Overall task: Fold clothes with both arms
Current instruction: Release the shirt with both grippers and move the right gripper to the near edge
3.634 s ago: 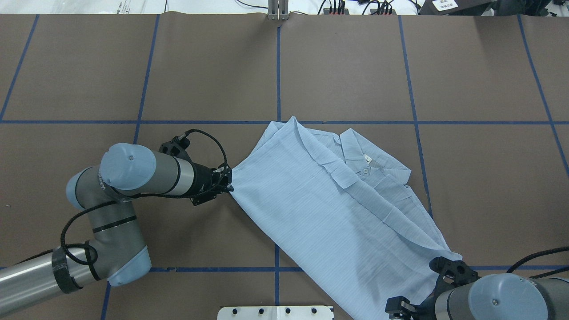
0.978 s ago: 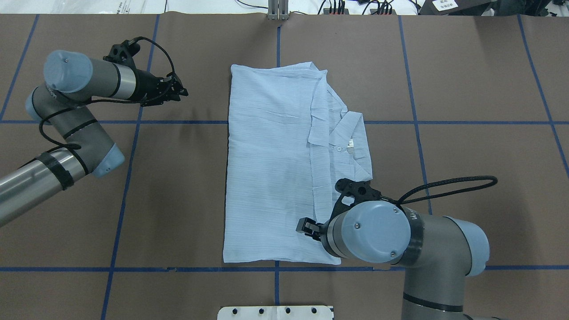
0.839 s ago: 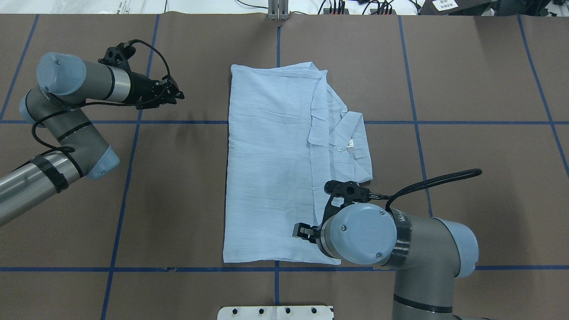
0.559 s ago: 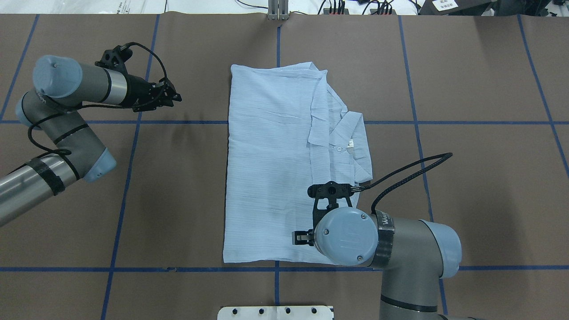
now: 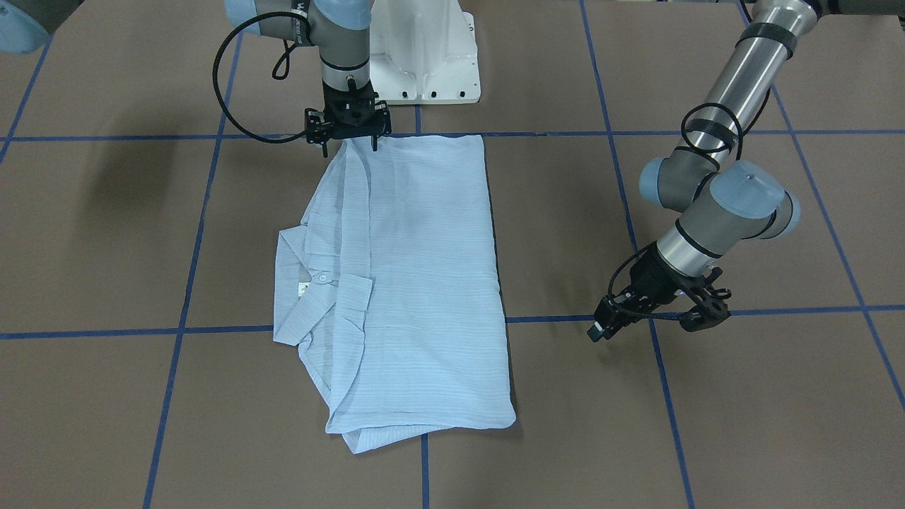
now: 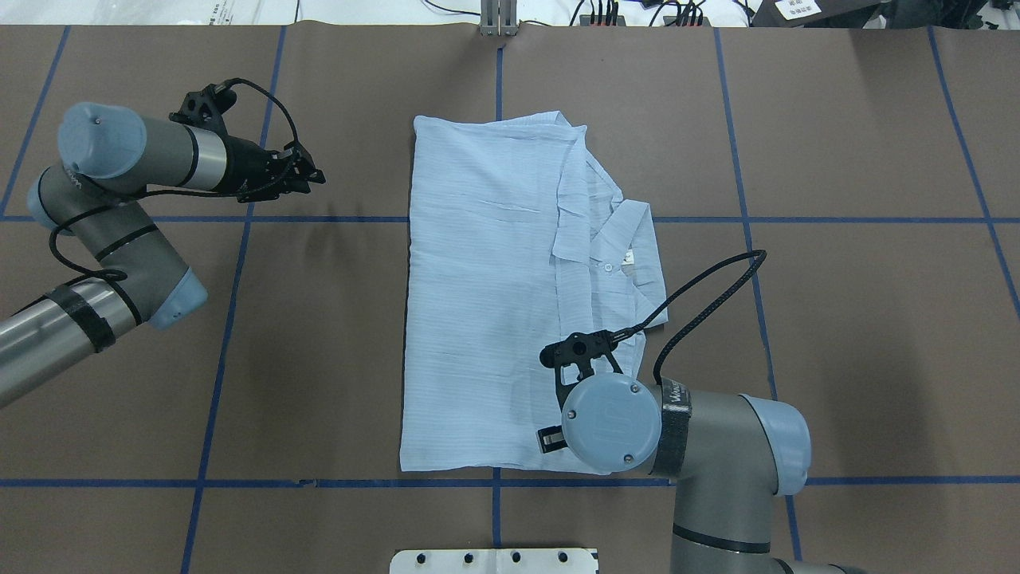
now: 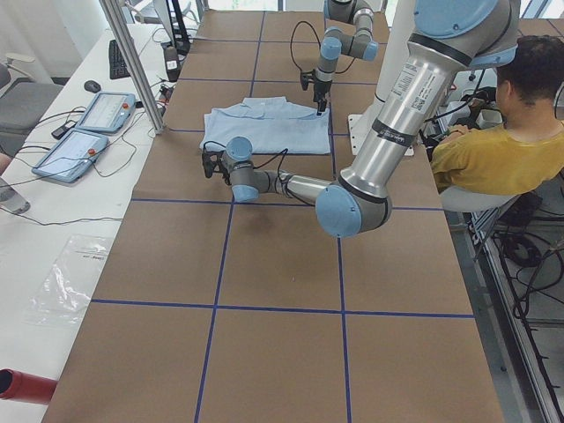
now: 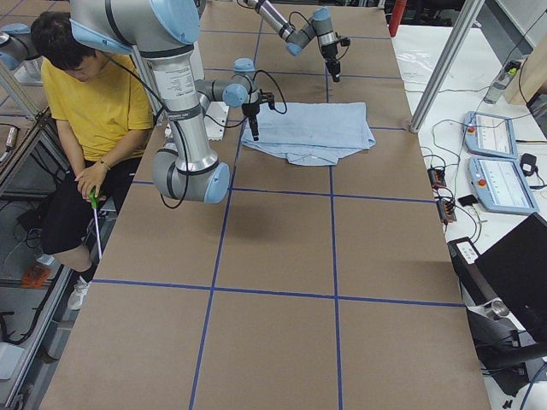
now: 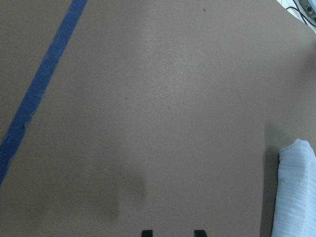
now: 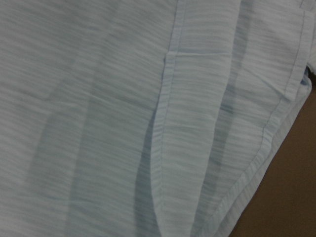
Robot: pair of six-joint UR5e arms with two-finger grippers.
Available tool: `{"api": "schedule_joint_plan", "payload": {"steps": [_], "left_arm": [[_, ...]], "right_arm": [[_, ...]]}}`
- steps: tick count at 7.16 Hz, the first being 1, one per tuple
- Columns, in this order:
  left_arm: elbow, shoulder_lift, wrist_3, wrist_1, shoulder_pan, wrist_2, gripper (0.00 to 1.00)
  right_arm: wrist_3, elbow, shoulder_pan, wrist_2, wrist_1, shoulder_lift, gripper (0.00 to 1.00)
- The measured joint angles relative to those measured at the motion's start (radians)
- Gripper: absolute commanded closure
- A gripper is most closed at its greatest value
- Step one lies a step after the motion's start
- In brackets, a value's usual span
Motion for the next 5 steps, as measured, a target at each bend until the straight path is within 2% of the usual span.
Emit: {"api": "schedule_joint_plan", "payload": {"steps": [5], "left_arm": [[-0.004,0.0,0.0,-0.002,0.001,0.0,0.6]], "right_arm": [[-0.066,0.021,0.05,0.016,-0.016,-0.069,0.0]]}}
